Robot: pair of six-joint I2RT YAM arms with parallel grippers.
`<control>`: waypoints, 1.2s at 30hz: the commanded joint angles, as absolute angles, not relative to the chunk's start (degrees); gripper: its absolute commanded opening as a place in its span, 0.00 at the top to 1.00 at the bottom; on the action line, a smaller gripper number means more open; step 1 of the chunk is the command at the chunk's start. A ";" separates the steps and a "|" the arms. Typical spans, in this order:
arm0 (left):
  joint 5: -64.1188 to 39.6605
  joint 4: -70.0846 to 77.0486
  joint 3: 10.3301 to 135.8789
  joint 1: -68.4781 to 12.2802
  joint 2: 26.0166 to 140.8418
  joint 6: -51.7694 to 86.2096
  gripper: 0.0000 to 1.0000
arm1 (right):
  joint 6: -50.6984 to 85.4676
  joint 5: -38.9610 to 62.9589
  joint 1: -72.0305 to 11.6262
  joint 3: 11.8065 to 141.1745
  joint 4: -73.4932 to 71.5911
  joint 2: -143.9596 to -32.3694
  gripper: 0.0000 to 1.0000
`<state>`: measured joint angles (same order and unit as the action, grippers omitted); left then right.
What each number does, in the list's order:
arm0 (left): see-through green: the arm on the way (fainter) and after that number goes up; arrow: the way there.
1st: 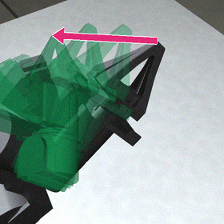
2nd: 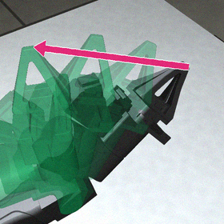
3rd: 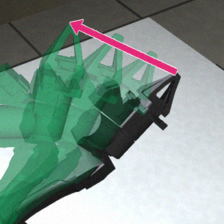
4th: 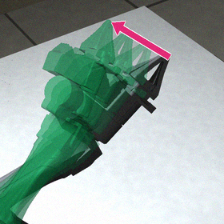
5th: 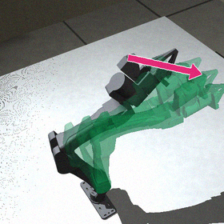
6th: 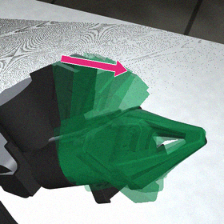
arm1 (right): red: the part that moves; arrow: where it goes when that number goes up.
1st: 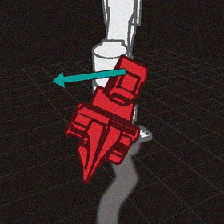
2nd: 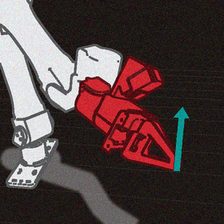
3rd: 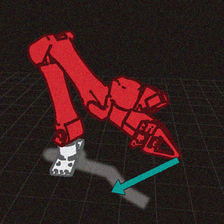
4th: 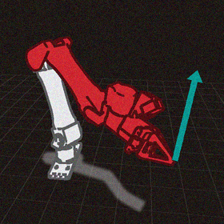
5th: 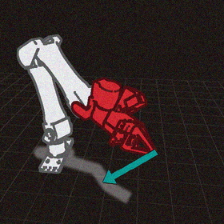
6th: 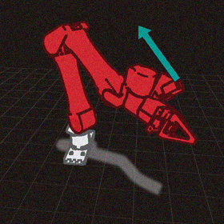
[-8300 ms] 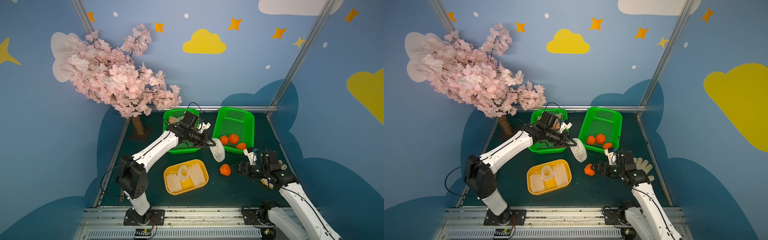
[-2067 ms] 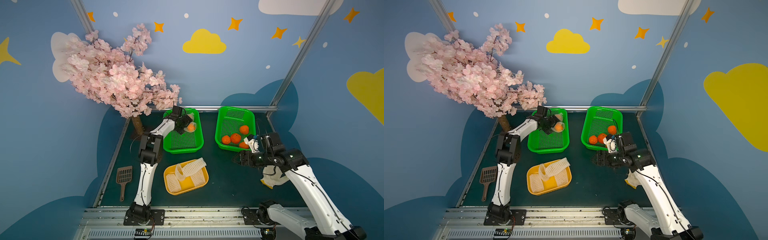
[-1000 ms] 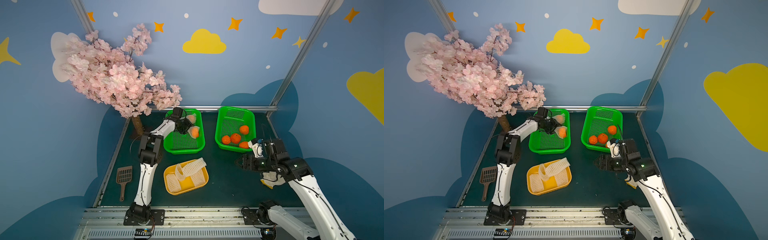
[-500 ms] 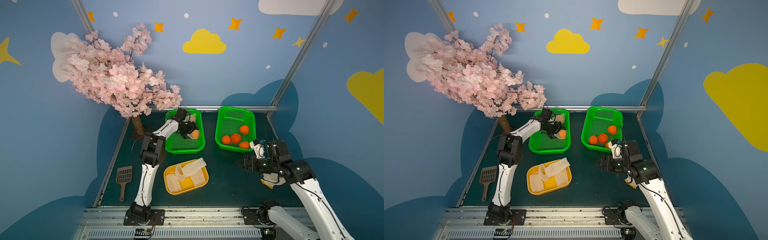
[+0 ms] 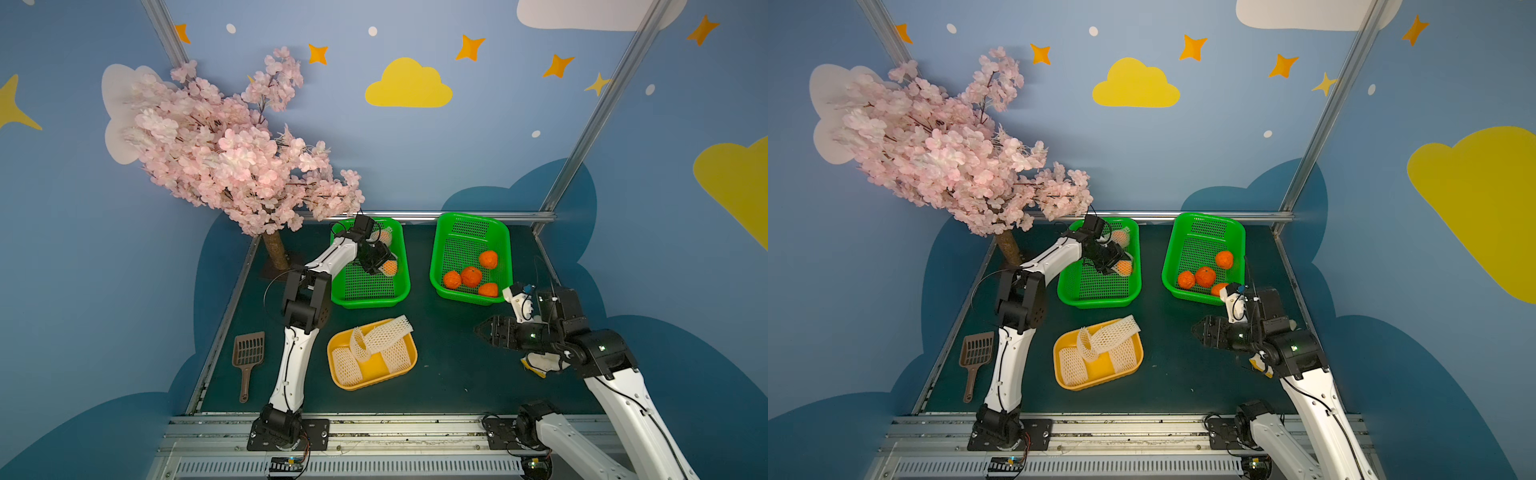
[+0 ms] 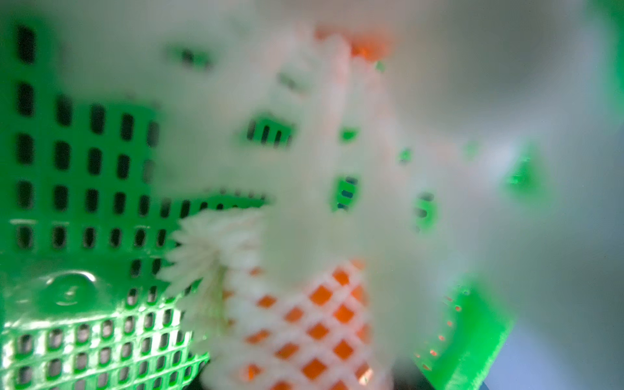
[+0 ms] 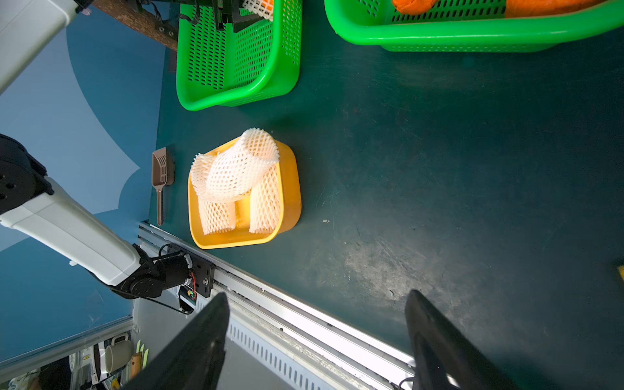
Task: Remove foam nets from oranges
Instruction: Pick up the orange from the basket.
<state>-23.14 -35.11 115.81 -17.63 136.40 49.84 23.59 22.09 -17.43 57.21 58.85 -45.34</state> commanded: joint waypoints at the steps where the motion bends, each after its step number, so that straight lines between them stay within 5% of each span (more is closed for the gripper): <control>1: -23.69 -36.84 115.85 -17.13 136.06 47.72 0.44 | 23.73 22.57 -17.21 56.68 59.08 -45.23 0.19; 36: -35.24 -29.25 95.55 -18.41 106.65 38.43 0.49 | 23.03 29.98 -11.32 57.00 54.67 -49.60 0.19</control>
<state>-32.29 -27.44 95.83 -16.62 110.45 41.60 23.18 27.22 -12.47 57.12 56.12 -49.08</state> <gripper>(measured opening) 0.509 0.812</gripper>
